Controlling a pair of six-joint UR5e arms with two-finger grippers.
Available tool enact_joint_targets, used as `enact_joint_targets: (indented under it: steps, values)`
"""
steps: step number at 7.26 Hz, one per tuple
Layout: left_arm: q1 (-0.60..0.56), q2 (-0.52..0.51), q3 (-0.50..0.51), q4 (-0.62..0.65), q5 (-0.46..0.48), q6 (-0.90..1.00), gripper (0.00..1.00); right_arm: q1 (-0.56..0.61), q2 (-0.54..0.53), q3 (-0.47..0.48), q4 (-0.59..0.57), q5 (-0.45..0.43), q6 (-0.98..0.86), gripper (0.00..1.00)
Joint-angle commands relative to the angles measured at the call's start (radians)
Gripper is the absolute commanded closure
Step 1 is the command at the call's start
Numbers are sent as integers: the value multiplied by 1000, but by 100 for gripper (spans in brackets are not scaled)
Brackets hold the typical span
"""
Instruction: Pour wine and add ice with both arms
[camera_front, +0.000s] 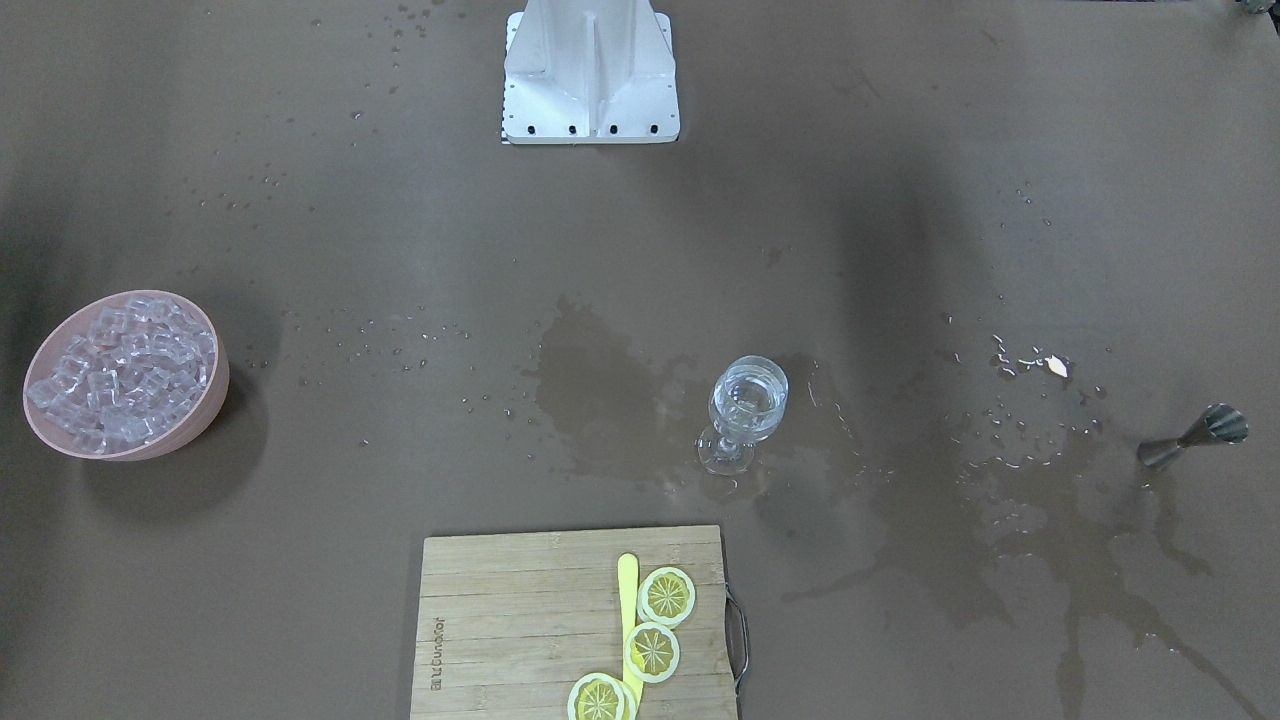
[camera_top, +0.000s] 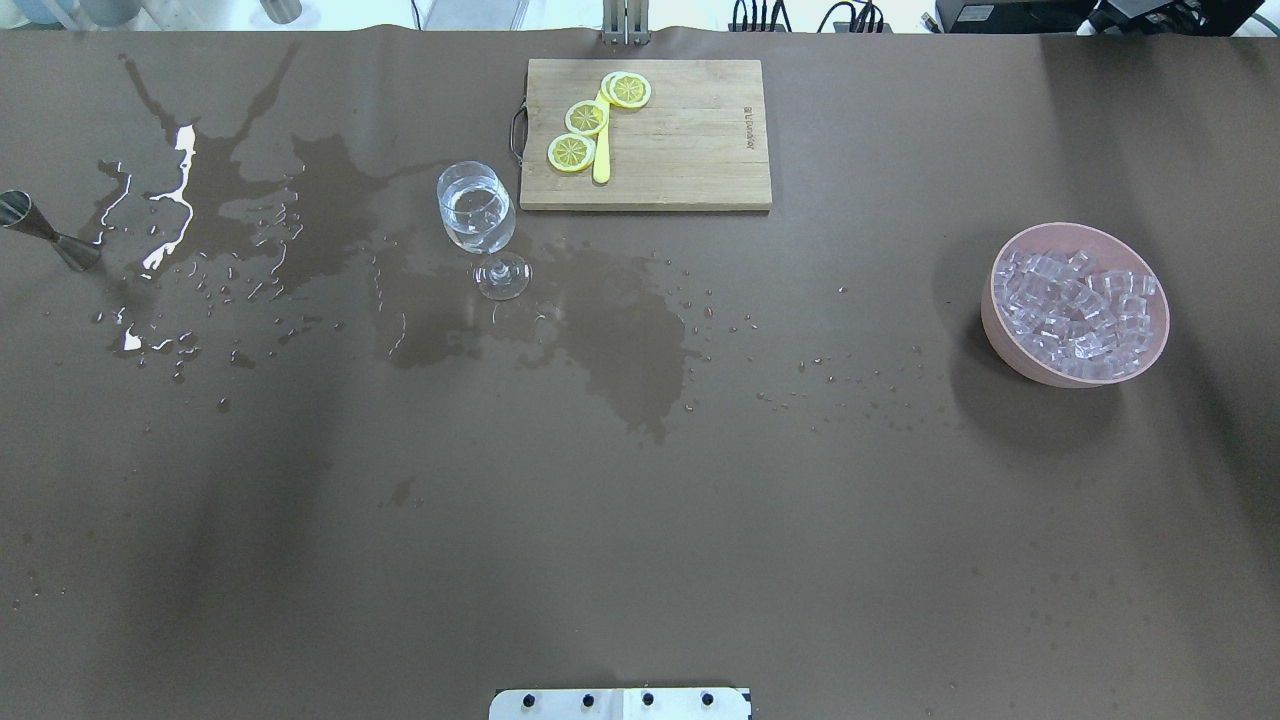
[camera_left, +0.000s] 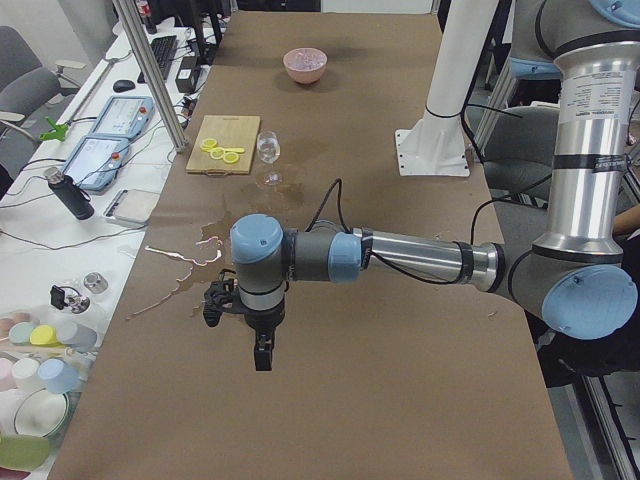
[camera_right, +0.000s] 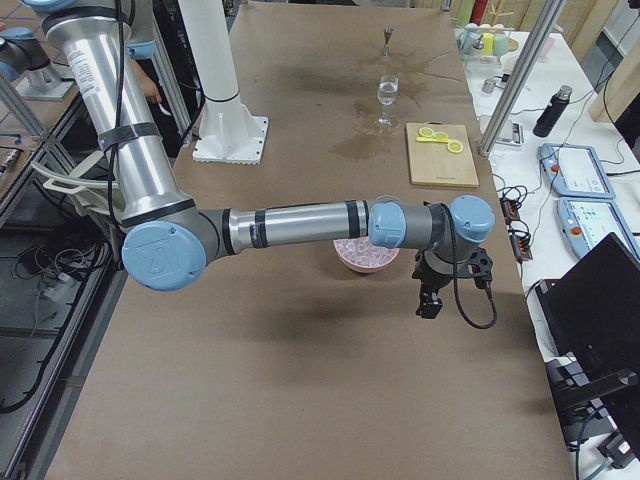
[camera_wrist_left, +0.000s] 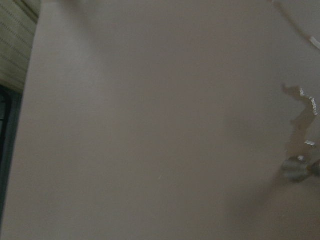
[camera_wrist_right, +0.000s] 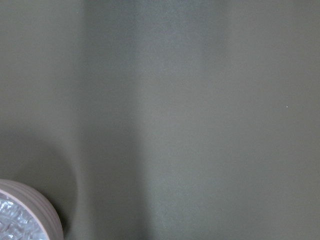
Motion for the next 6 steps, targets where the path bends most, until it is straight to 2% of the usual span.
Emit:
enact_joint_targets:
  steps: [1, 3, 6]
  values:
    - [2, 45, -11, 13, -142, 74, 3, 1, -6, 3, 2, -1, 0, 0]
    - [2, 80, -4, -64, -145, 68, 3, 2, -12, 5, 5, -1, 0, 0]
    - [2, 65, 9, -71, -154, 48, 3, 2, -24, 23, 2, 2, 0, 0]
